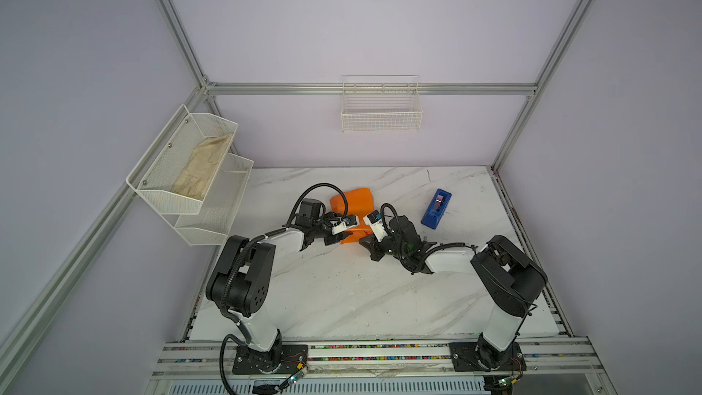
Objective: Wrap a gift box in wrapping paper
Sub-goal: Fifth fold the wrapping paper around the gift box, then tear off the tape with the cutter.
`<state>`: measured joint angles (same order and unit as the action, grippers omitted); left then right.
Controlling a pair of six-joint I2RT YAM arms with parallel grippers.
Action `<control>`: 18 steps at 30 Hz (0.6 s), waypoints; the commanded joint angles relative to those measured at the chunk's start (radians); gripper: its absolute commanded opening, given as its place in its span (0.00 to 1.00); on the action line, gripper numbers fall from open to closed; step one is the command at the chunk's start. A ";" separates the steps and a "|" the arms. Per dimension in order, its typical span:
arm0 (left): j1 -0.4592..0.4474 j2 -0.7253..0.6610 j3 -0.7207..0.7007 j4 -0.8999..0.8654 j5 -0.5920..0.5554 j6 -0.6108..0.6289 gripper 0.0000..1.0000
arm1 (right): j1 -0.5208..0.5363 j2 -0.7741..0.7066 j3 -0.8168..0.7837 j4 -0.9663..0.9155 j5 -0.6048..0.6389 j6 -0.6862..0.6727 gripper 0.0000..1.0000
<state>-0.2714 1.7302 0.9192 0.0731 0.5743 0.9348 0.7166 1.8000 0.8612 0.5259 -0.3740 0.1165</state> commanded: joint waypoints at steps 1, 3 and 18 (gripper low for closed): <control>-0.005 0.050 0.040 -0.118 -0.079 -0.030 0.48 | -0.046 -0.011 0.054 0.011 0.055 0.081 0.00; -0.005 0.052 0.041 -0.119 -0.079 -0.030 0.48 | -0.075 -0.025 0.071 0.003 0.083 0.100 0.00; -0.006 0.058 0.043 -0.127 -0.083 -0.028 0.49 | -0.603 -0.170 0.125 -0.278 -0.251 0.495 0.09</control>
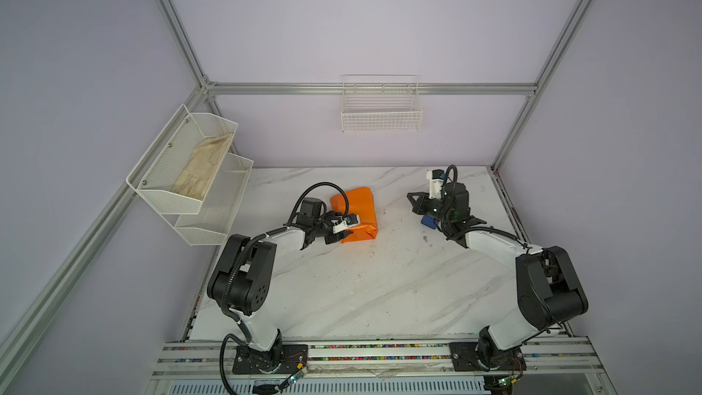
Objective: Wrap a gift box in wrapping paper
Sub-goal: Tear off the tape with the cutter.
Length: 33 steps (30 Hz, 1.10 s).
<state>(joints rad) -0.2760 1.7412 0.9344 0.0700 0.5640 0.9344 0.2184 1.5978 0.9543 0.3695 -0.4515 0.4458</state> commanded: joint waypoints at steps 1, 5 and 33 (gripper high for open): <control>-0.002 0.048 0.027 -0.124 -0.073 -0.028 0.49 | -0.148 0.054 0.044 -0.134 -0.233 0.195 0.09; -0.002 0.049 0.029 -0.125 -0.077 -0.026 0.49 | -0.264 0.145 0.080 -0.152 -0.384 0.269 0.20; -0.002 0.052 0.033 -0.133 -0.087 -0.022 0.49 | -0.320 0.389 0.125 -0.105 -0.517 0.392 0.05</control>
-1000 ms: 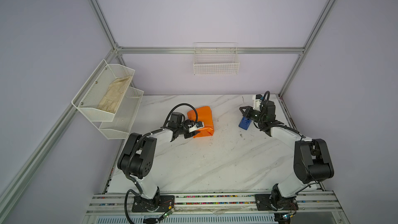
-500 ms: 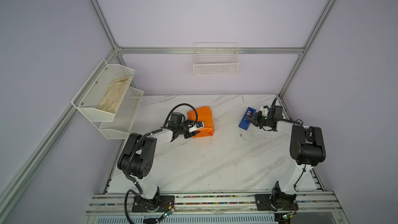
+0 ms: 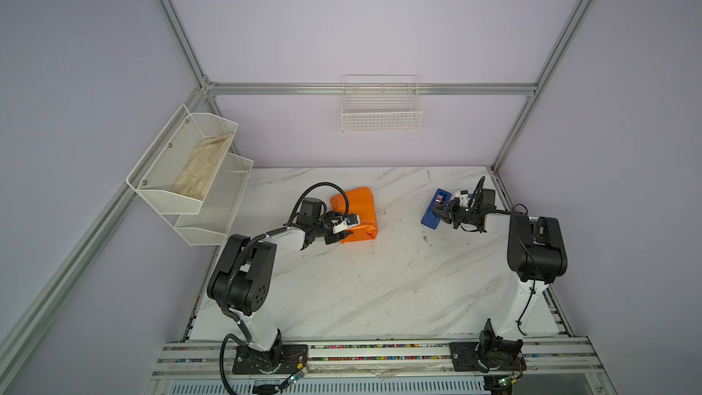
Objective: Wrap a gift box in wrapping paper
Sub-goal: Tear off the tape with the cutter.
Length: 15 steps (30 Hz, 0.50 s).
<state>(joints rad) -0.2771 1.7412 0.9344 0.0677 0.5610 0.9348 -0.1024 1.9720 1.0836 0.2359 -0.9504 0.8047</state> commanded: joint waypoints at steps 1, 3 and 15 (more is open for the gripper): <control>-0.001 0.053 0.034 -0.130 -0.083 -0.022 0.49 | 0.001 0.010 0.001 0.022 -0.013 0.032 0.00; -0.001 0.053 0.034 -0.132 -0.081 -0.023 0.49 | 0.001 -0.018 0.012 0.008 0.002 0.032 0.00; -0.001 0.052 0.030 -0.133 -0.085 -0.022 0.49 | 0.032 -0.244 -0.086 -0.063 -0.026 0.054 0.00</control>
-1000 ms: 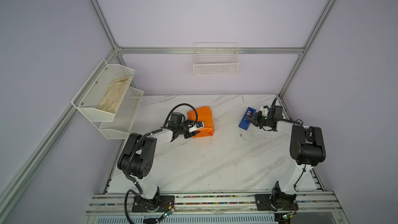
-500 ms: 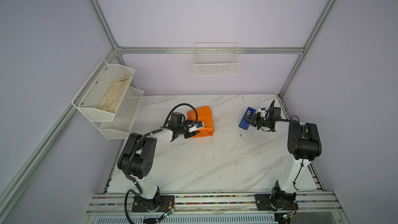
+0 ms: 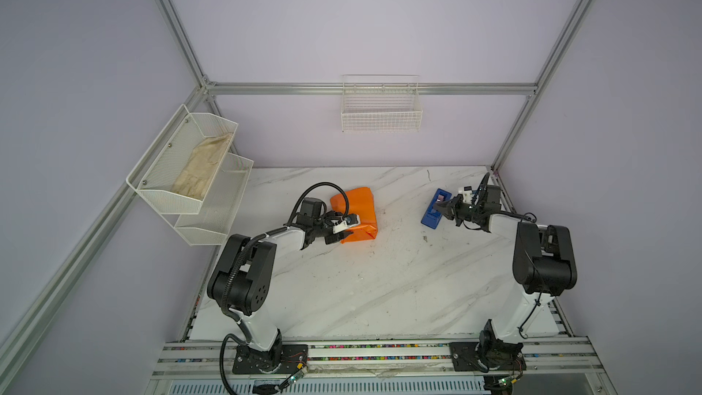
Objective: Wrap a gift box in wrapping paper
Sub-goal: Tear off the tape with the cutter.
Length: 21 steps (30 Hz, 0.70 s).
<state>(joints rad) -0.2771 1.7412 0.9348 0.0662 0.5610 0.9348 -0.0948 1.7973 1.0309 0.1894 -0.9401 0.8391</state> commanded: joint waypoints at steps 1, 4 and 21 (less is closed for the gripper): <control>-0.001 0.052 0.032 -0.133 -0.084 -0.024 0.49 | 0.034 -0.089 -0.048 -0.022 -0.034 0.021 0.00; -0.001 0.051 0.031 -0.134 -0.083 -0.024 0.49 | 0.068 -0.141 -0.092 -0.040 -0.020 0.022 0.00; -0.001 0.050 0.029 -0.138 -0.087 -0.021 0.49 | 0.136 0.024 -0.152 -0.303 0.368 -0.271 0.00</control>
<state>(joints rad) -0.2771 1.7412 0.9352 0.0639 0.5606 0.9348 0.0288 1.8069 0.8982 0.0776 -0.7124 0.6624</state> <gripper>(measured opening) 0.495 0.046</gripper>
